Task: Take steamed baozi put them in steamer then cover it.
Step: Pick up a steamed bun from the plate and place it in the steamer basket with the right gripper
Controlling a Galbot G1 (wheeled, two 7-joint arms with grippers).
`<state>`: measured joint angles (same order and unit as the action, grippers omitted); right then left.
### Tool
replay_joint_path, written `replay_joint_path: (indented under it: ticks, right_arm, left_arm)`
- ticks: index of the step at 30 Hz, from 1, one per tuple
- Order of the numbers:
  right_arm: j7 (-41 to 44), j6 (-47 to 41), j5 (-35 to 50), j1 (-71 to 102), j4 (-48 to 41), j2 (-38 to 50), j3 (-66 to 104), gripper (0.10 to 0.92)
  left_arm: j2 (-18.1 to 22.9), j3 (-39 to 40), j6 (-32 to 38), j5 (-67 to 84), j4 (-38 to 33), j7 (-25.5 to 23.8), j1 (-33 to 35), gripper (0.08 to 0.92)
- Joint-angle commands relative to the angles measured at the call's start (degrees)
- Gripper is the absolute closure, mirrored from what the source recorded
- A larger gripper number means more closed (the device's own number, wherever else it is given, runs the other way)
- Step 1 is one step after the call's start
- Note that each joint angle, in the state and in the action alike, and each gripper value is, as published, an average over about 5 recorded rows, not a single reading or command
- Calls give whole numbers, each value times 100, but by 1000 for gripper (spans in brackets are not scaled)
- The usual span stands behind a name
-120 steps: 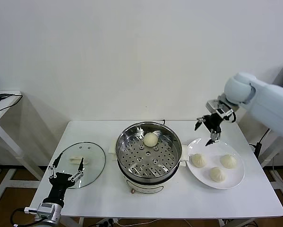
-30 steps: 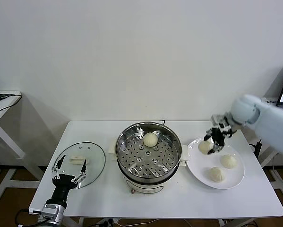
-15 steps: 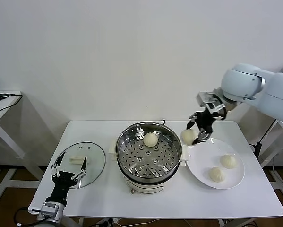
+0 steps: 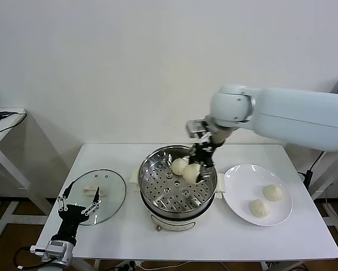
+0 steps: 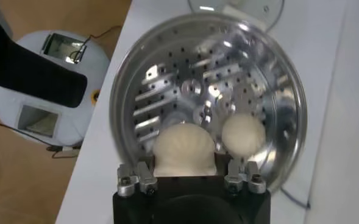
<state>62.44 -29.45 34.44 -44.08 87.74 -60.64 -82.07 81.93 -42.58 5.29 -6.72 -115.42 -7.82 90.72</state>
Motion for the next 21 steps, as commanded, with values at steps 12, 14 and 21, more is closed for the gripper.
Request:
replay_joint_path:
  ticks: [12, 14, 21]
  right_arm:
    - [-56, -84, -353, 1140, -1982, -1937, 308, 355]
    - [-30, -59, -451, 1221, -2151, -2009, 354, 355]
    - [59, 20, -699, 1393, -2460, -2160, 478, 351]
  left_arm:
    - [-30, -33, 43, 7, 98, -37, -17, 177]
    - [-27, -29, 47, 8, 102, -36, -16, 177]
    - [-27, -42, 46, 8, 117, -33, -16, 177]
